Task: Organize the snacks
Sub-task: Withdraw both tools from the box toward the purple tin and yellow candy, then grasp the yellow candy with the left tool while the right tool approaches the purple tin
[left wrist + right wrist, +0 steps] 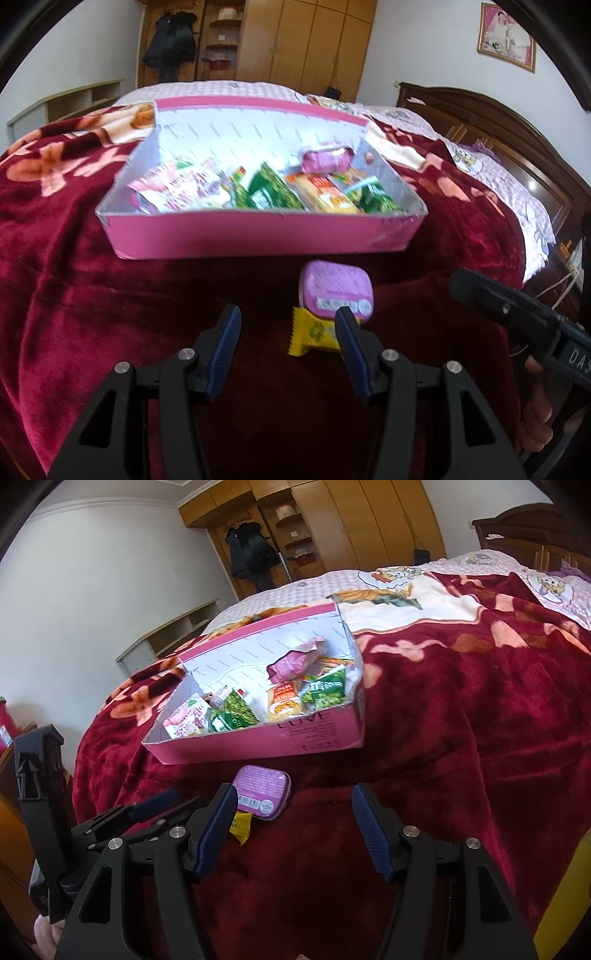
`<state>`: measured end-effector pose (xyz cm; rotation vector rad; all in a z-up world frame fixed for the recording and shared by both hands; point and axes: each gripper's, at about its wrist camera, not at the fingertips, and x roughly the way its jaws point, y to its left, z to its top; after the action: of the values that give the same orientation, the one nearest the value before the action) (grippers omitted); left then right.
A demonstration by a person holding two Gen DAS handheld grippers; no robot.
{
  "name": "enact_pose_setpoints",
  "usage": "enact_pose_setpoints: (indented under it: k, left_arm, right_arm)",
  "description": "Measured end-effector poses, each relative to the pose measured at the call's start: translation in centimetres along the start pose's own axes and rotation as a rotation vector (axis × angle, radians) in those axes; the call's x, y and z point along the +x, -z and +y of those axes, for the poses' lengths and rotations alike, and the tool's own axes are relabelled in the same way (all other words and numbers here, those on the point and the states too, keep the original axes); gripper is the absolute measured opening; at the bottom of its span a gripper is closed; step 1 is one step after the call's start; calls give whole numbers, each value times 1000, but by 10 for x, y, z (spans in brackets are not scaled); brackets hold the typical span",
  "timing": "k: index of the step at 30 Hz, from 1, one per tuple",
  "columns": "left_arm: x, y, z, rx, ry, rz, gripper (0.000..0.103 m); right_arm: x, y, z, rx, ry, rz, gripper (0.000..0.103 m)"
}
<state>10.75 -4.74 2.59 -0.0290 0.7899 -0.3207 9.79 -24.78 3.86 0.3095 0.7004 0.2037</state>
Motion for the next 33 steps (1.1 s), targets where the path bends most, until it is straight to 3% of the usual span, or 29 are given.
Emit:
enact_pose_setpoints:
  k: [16,24,33]
  left_arm:
    - [27,16,-26,69,14,55,56]
    - [31,17,-25,66,4,39,36]
    - [19,18,-12,37,-22,19,31]
  right_arm:
    - [6,12,-21,66,2,35,66]
    - [10,18,-23,77,-3,43,66]
    - [11,21,-21,81,-4,44,66]
